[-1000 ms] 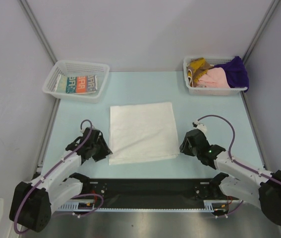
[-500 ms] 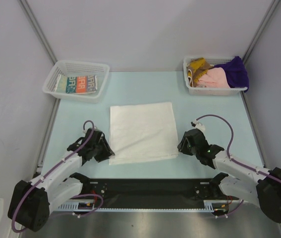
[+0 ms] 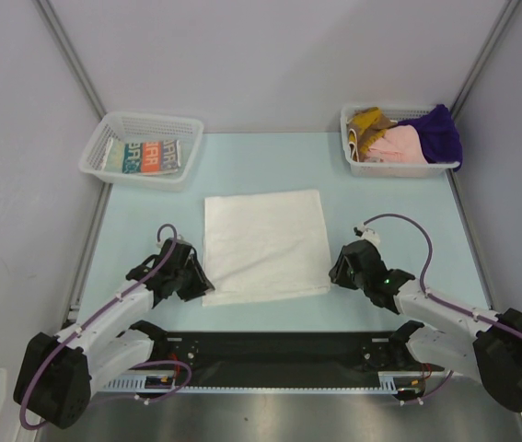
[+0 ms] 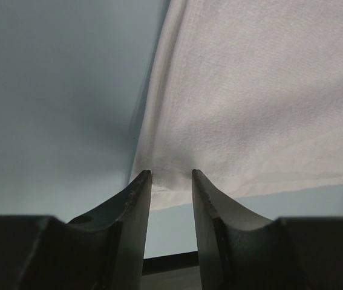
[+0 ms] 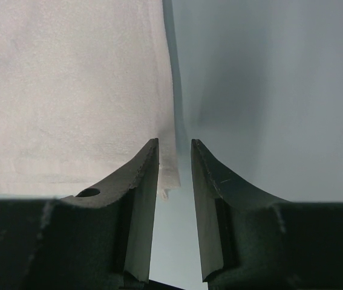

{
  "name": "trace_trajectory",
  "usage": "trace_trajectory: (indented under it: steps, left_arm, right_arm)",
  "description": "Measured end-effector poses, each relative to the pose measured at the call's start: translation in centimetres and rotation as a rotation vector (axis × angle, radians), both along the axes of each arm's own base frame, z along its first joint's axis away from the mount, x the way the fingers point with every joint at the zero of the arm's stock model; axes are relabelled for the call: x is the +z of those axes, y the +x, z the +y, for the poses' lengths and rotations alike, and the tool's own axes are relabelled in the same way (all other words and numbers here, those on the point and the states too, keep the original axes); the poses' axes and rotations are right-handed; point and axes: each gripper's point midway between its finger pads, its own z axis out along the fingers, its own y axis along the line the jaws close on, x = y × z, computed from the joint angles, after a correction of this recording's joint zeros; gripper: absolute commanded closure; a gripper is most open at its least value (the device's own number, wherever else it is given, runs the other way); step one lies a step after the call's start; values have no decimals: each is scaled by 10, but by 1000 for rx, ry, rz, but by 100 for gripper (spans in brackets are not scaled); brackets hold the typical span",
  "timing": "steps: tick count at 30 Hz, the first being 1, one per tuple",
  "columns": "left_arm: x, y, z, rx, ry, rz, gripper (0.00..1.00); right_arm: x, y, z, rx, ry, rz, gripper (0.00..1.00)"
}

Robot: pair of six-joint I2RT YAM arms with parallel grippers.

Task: Fold and stack the towels
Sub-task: Fold the towel

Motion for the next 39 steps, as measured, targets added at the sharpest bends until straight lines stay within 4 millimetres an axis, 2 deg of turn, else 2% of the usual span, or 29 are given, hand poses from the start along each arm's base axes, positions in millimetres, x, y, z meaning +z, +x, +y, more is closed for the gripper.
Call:
trace_trajectory:
  steps: [7, 15, 19, 20, 21, 22, 23, 25, 30, 36, 37, 38, 39]
  left_arm:
    - [0, 0, 0, -3, 2, -1, 62]
    - [0, 0, 0, -4, 2, -1, 56]
    - [0, 0, 0, -5, -1, -4, 56]
    - [1, 1, -1, -5, -2, -6, 60]
    - [1, 2, -1, -5, -3, -8, 65]
    - [1, 2, -1, -5, -4, -10, 76]
    - [1, 2, -2, -4, -6, -11, 80]
    - [2, 3, -2, -8, -7, -15, 88]
    - [2, 3, -2, -17, -6, -21, 99]
    - [3, 6, -3, -42, 4, -23, 100]
    - [4, 6, -3, -48, 7, -25, 92]
    - [5, 8, -4, -52, 9, -26, 80]
    - [7, 9, -4, -59, 13, -29, 73]
  right_arm:
    - [-4, -4, 1, 10, 9, 12, 64]
    - [-12, -11, 3, 13, 43, 30, 63]
    - [-11, -12, 6, 15, 71, 27, 71]
    - [-10, -12, 7, 15, 77, 27, 73]
    - [-9, -12, 8, 14, 84, 25, 78]
    - [-9, -12, 9, 15, 87, 23, 82]
    - [-8, -12, 10, 15, 92, 24, 88]
    - [-7, -12, 10, 16, 98, 22, 92]
    - [-1, -11, 11, 18, 106, 8, 98]
    - [18, -3, 16, 26, 113, -17, 99]
    - [22, -1, 16, 27, 113, -22, 98]
    - [25, 1, 17, 28, 114, -29, 98]
    - [28, 3, 17, 29, 114, -34, 99]
